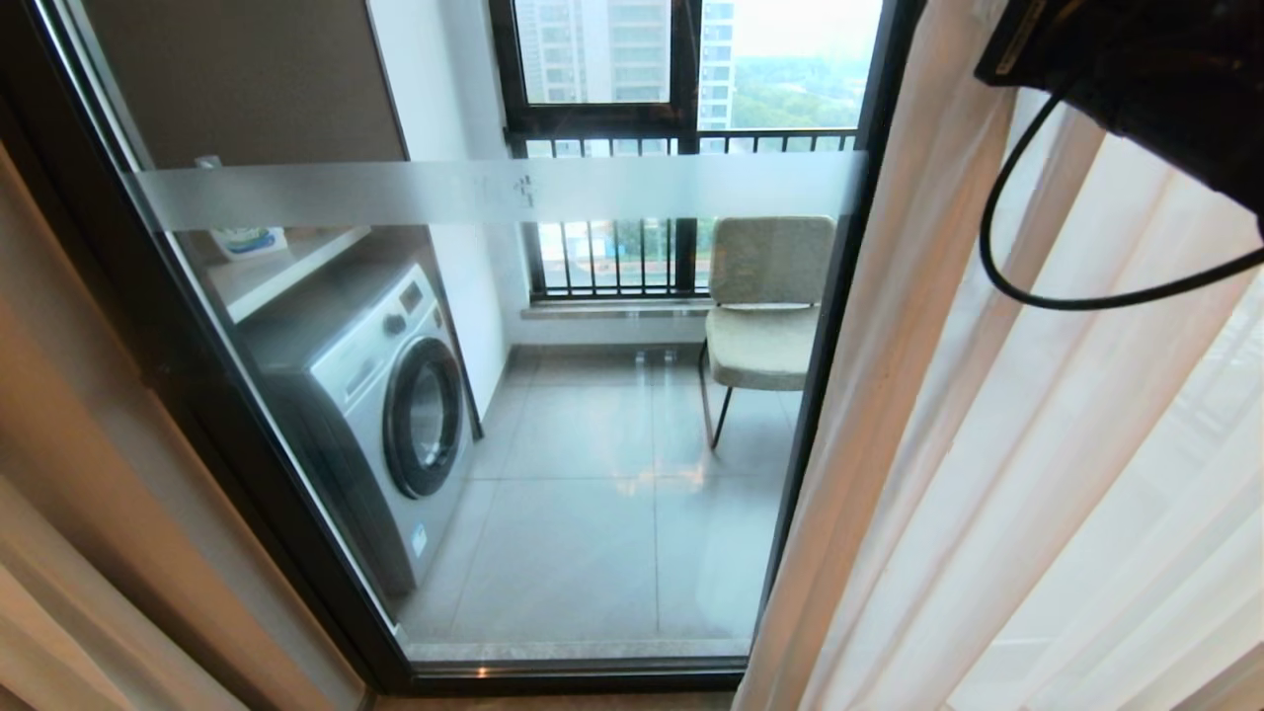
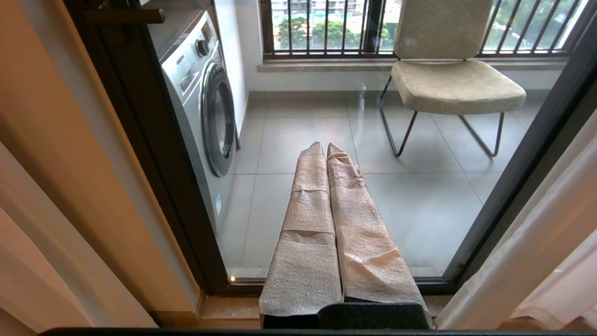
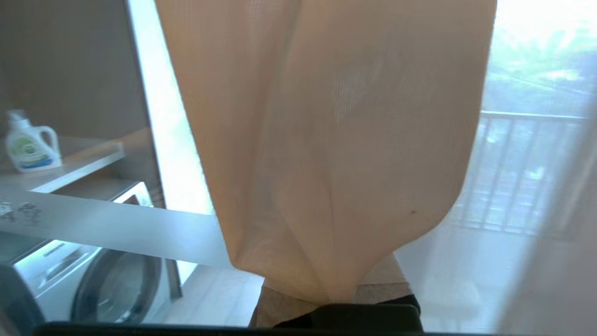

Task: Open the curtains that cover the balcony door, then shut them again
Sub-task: Pull the inner curtains open on both sides

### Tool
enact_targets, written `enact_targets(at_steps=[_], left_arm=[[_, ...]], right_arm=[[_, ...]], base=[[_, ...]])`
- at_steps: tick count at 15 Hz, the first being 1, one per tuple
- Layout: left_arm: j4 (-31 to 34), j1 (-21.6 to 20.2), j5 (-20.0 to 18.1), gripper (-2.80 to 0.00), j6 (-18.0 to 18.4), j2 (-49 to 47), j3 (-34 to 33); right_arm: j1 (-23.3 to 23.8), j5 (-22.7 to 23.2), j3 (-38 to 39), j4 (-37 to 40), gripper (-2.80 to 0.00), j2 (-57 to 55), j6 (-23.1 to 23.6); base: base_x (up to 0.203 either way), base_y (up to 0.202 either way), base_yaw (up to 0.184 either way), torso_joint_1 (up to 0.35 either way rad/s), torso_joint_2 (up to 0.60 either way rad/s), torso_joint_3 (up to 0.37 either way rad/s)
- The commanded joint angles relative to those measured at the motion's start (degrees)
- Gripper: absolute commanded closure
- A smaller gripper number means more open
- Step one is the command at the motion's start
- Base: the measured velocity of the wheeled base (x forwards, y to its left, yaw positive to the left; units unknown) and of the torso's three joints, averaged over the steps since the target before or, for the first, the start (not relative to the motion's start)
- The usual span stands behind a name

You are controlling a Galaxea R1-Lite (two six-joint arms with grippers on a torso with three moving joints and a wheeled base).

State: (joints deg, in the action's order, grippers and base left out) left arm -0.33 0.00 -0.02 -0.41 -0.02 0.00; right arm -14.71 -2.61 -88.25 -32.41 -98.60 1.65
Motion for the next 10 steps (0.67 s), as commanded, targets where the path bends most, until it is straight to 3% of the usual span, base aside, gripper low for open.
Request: enact_targets(at_steps=[1,10], left_arm=[[-0.02,0.0,0.02,0.0,-0.02,0.02,0.0],[-0.02,0.0,0.02,0.0,-0.02,0.02,0.0]], right_arm=[[2.21,-0.11,3.33,-0.14,0.0,4.83,0.0],[11.95,-0.11,12.69,0.86,0.0,13.78,0.05]], base=[[0.0,0.0,0.0,0.0,0.0,0.0],[0.0,0.0,0.0,0.0,0.0,0.0]])
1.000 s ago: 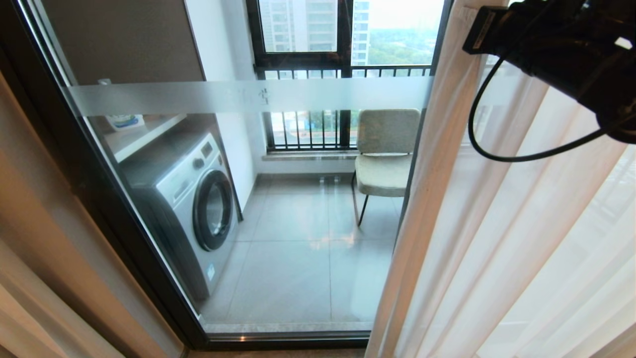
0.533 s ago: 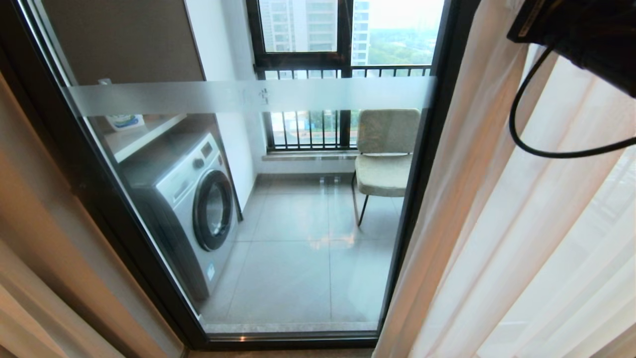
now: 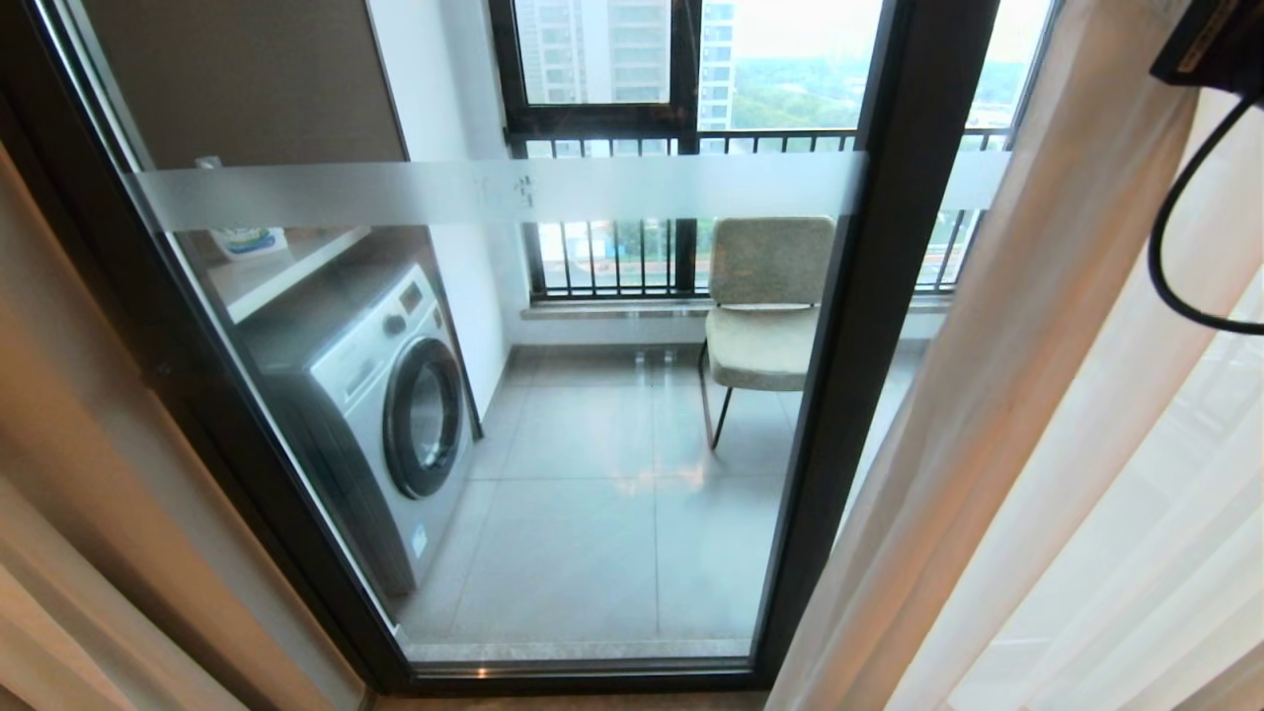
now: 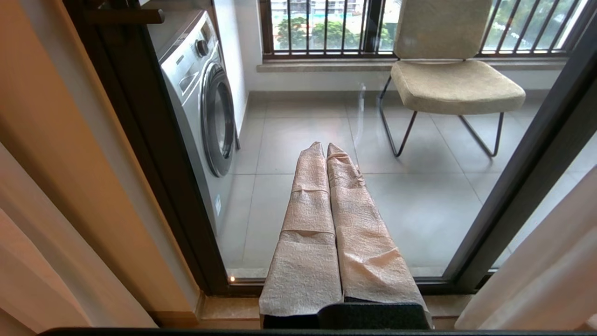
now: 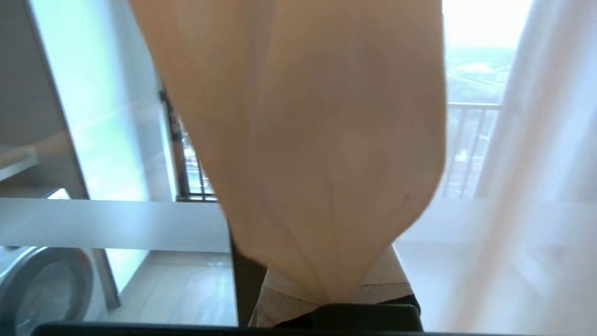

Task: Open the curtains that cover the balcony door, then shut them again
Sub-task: Pull the inner curtains open on both sides

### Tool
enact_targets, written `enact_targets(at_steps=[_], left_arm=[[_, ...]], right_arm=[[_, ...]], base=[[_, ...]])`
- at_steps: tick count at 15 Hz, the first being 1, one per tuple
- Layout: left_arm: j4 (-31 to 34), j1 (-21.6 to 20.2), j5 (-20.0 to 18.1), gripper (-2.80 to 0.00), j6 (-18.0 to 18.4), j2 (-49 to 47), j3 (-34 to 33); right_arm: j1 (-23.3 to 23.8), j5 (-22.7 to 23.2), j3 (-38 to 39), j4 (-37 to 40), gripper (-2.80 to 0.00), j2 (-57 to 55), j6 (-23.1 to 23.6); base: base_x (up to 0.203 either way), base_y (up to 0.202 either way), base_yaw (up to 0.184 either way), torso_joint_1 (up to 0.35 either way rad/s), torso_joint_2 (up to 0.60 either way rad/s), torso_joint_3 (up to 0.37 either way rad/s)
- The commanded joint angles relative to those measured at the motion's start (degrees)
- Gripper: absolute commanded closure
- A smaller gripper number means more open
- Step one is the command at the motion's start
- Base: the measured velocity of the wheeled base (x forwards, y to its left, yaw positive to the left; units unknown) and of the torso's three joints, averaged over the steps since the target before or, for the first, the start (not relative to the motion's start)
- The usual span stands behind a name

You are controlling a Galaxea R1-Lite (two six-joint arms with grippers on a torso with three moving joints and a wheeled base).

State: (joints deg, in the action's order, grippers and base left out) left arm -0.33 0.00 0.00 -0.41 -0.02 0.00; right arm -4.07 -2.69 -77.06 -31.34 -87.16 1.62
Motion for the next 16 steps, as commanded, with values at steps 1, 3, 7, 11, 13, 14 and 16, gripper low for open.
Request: enact_targets(at_steps=[1,3,7,11,13,14,16], left_arm=[[-0.02,0.0,0.0,0.0,-0.03,0.02,0.0],[-0.02,0.0,0.0,0.0,-0.03,0.02,0.0],[-0.02,0.0,0.0,0.0,-0.03,0.02,0.0],[-0.02,0.0,0.0,0.0,-0.03,0.02,0.0],[-0.02,0.0,0.0,0.0,-0.03,0.02,0.0],[-0.02,0.0,0.0,0.0,-0.03,0.02,0.0],[-0.02,0.0,0.0,0.0,-0.03,0.02,0.0]], right_arm=[[1.72,-0.11,2.3,-0.22,0.0,3.21,0.13],[1.87,-0.12,3.9,-0.35,0.0,4.43,0.21],[1.87,-0.03,4.46,-0.48,0.0,4.98,1.6],[1.87,-0.29,4.46,-0.39,0.0,5.08,1.63],[1.87,-0.38,4.55,-0.3,0.0,5.51,1.63],[1.87,-0.38,4.63,-0.22,0.0,5.79,1.63],[1.87,-0.38,4.72,-0.15,0.0,6.06,1.57]], base=[[0.0,0.0,0.0,0.0,0.0,0.0],[0.0,0.0,0.0,0.0,0.0,0.0],[0.0,0.0,0.0,0.0,0.0,0.0],[0.0,0.0,0.0,0.0,0.0,0.0],[0.0,0.0,0.0,0.0,0.0,0.0],[0.0,0.0,0.0,0.0,0.0,0.0],[0.0,0.0,0.0,0.0,0.0,0.0]])
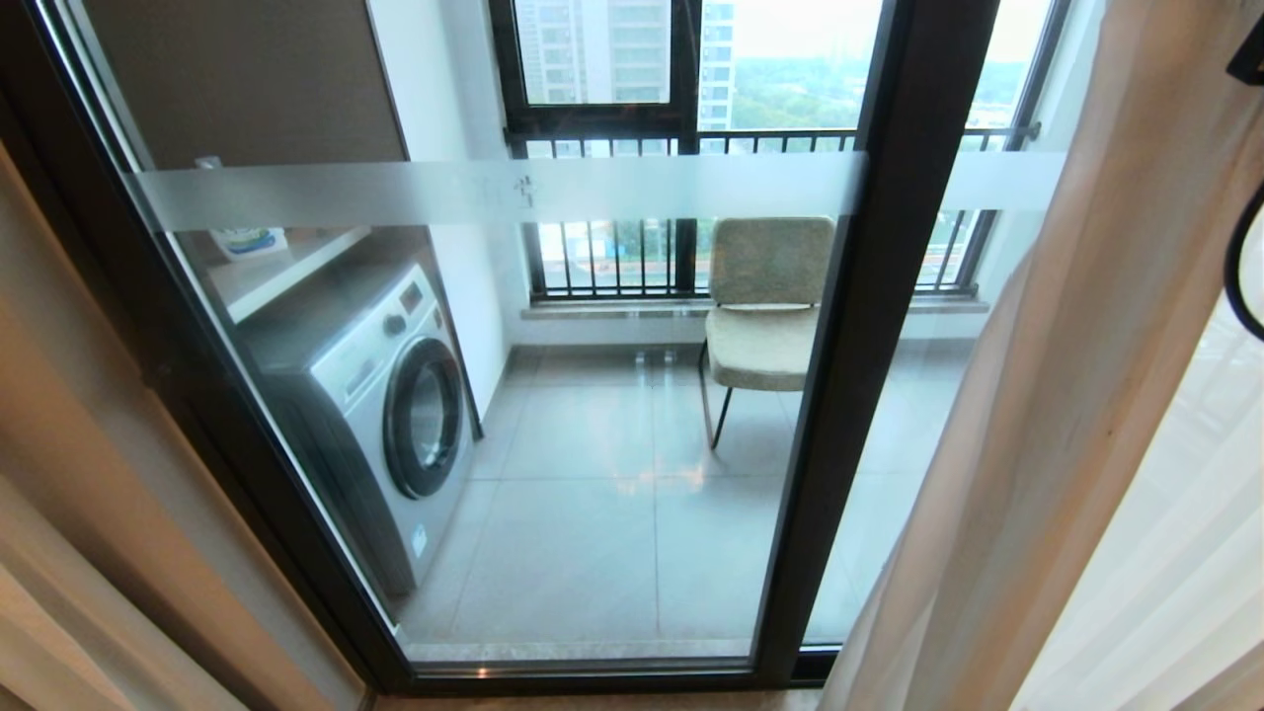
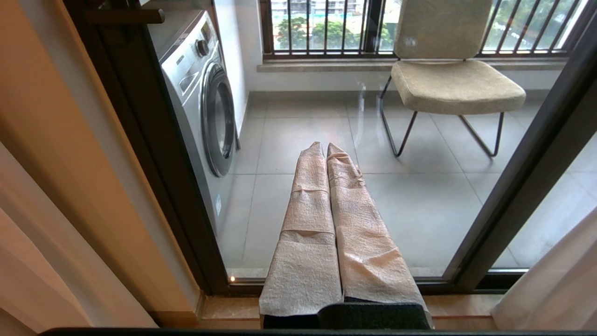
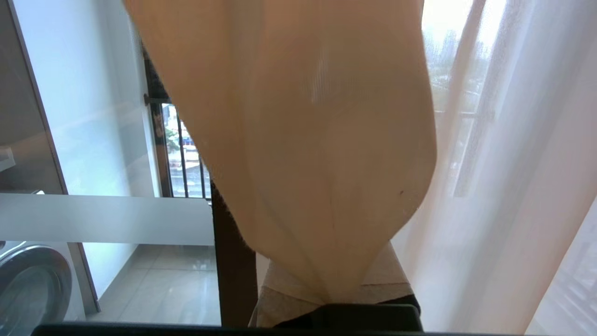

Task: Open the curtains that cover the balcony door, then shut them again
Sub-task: Pull the inner curtains open on both sides

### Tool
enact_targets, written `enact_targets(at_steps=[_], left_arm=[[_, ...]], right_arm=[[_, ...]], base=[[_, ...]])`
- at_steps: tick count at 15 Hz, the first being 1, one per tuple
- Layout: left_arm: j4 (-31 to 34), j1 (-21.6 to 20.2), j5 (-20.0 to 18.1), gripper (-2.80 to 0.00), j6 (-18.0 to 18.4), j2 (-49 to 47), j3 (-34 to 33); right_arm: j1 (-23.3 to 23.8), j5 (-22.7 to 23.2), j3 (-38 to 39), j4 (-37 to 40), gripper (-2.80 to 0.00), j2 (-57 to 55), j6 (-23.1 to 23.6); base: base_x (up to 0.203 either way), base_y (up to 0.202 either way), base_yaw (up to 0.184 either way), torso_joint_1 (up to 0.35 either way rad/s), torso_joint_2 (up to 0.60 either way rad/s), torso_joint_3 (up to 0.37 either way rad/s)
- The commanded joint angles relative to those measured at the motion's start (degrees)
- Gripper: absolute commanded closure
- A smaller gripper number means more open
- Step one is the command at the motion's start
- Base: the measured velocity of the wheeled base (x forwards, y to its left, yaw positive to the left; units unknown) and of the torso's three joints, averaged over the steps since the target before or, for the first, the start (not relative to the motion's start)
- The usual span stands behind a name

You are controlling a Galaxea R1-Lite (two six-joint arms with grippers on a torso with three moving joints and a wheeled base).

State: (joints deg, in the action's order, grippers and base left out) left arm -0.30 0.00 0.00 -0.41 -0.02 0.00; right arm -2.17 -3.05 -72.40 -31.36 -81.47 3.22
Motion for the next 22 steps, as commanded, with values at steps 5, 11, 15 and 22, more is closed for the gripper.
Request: enact_targets(at_steps=[5,11,15,22], left_arm=[[-0.05,0.0,0.0,0.0,-0.02,0.02,0.0],[-0.05,0.0,0.0,0.0,-0.02,0.02,0.0],[-0.05,0.0,0.0,0.0,-0.02,0.02,0.0],[-0.05,0.0,0.0,0.0,-0.02,0.02,0.0]], right_arm=[[-0.03,0.06,0.16,0.51,0.0,0.79,-0.05],[0.06,0.0,0.07,1.13,0.0,0.87,0.0],[0.06,-0.03,0.25,1.04,0.0,0.79,-0.05],[0.06,-0.03,0.42,1.04,0.0,0.54,-0.05]], base=[[0.0,0.0,0.0,0.0,0.0,0.0],[0.0,0.0,0.0,0.0,0.0,0.0],[0.0,0.0,0.0,0.0,0.0,0.0],[0.0,0.0,0.0,0.0,0.0,0.0]])
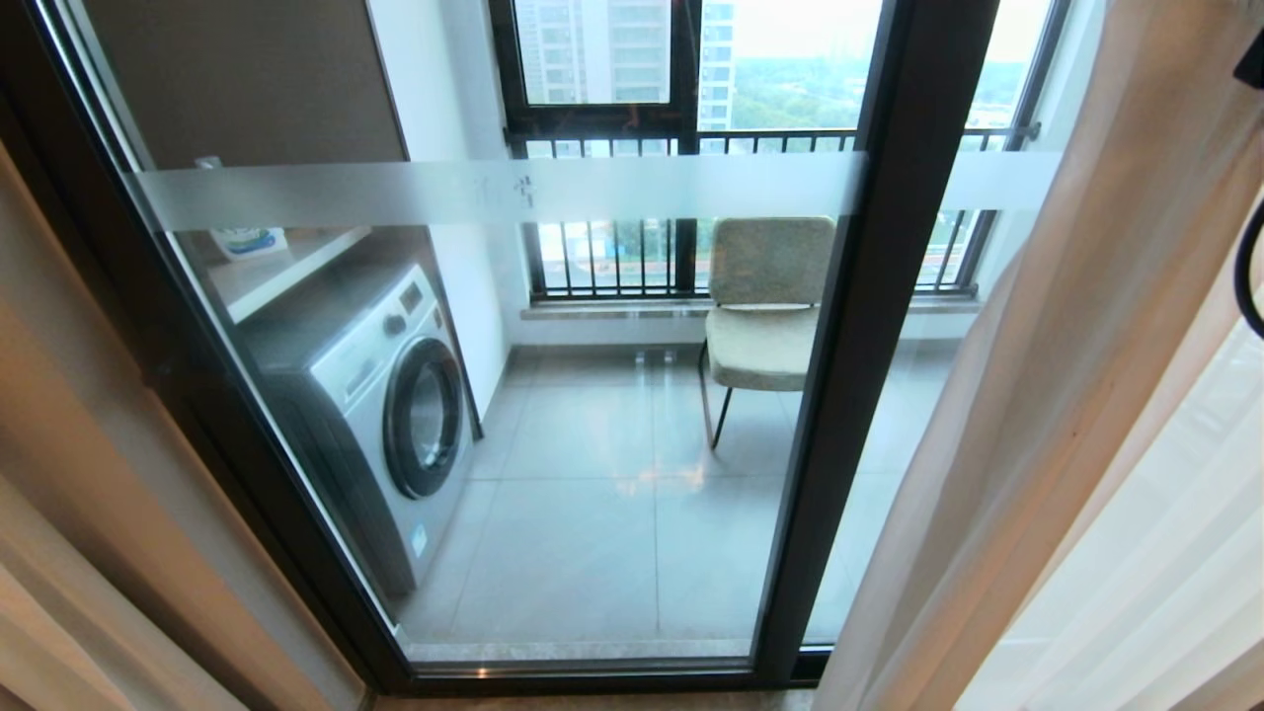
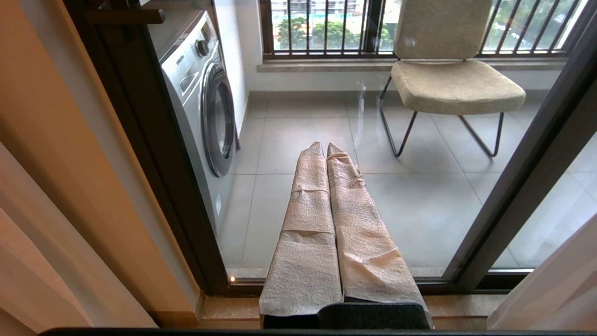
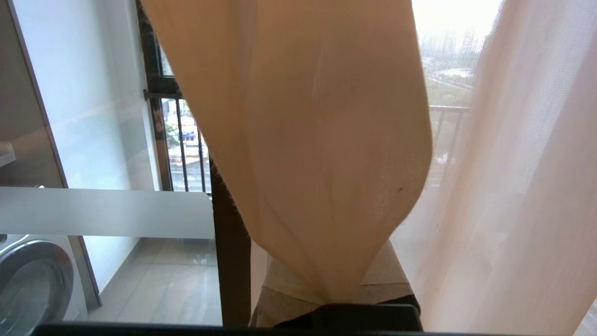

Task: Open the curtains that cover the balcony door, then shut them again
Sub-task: Pull the inner curtains open on both sides

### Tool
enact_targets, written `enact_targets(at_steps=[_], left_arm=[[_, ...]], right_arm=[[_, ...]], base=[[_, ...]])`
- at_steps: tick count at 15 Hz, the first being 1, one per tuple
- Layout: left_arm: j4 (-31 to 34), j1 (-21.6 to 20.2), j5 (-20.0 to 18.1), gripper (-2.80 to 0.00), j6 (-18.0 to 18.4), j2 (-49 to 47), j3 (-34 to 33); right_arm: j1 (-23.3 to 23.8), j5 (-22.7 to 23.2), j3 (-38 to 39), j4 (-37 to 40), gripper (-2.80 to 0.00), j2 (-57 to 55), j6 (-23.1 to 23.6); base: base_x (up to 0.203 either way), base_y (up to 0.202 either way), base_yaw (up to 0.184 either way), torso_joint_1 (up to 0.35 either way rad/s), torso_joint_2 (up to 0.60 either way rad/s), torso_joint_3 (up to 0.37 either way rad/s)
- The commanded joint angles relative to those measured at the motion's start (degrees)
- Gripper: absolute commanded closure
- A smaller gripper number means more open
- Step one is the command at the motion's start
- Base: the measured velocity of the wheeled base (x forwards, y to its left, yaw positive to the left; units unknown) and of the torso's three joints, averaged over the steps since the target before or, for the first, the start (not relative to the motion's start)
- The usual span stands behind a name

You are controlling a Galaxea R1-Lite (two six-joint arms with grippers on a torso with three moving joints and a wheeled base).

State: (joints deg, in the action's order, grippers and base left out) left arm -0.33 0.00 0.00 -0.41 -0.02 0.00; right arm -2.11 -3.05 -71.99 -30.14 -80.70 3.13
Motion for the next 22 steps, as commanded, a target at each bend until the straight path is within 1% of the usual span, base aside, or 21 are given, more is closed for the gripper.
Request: enact_targets(at_steps=[1,4,6,15,22], left_arm=[[-0.02,0.0,0.0,0.0,-0.02,0.02,0.0],[-0.1,0.0,0.0,0.0,-0.02,0.02,0.0],[-0.11,0.0,0.0,0.0,-0.02,0.02,0.0],[-0.03,0.0,0.09,0.0,-0.02,0.02,0.0],[-0.02,0.0,0.09,0.0,-0.02,0.02,0.0]], right_arm=[[0.0,-0.03,-0.03,-0.18,0.0,-0.25,0.03],[0.0,-0.1,-0.08,-0.18,0.0,-0.25,0.03],[0.0,-0.82,-0.08,-0.1,0.0,-0.16,0.03],[0.18,-1.35,-0.17,-0.1,0.0,0.28,0.05],[2.71,-1.35,-0.44,-0.18,0.0,0.19,0.03]], base=[[0.0,0.0,0.0,0.0,0.0,0.0],[0.0,0.0,0.0,0.0,0.0,0.0],[-0.001,-0.101,0.01,0.001,0.0,0.0],[0.0,-0.191,0.003,0.002,0.0,0.001],[0.0,-0.191,0.003,0.001,0.0,0.003]])
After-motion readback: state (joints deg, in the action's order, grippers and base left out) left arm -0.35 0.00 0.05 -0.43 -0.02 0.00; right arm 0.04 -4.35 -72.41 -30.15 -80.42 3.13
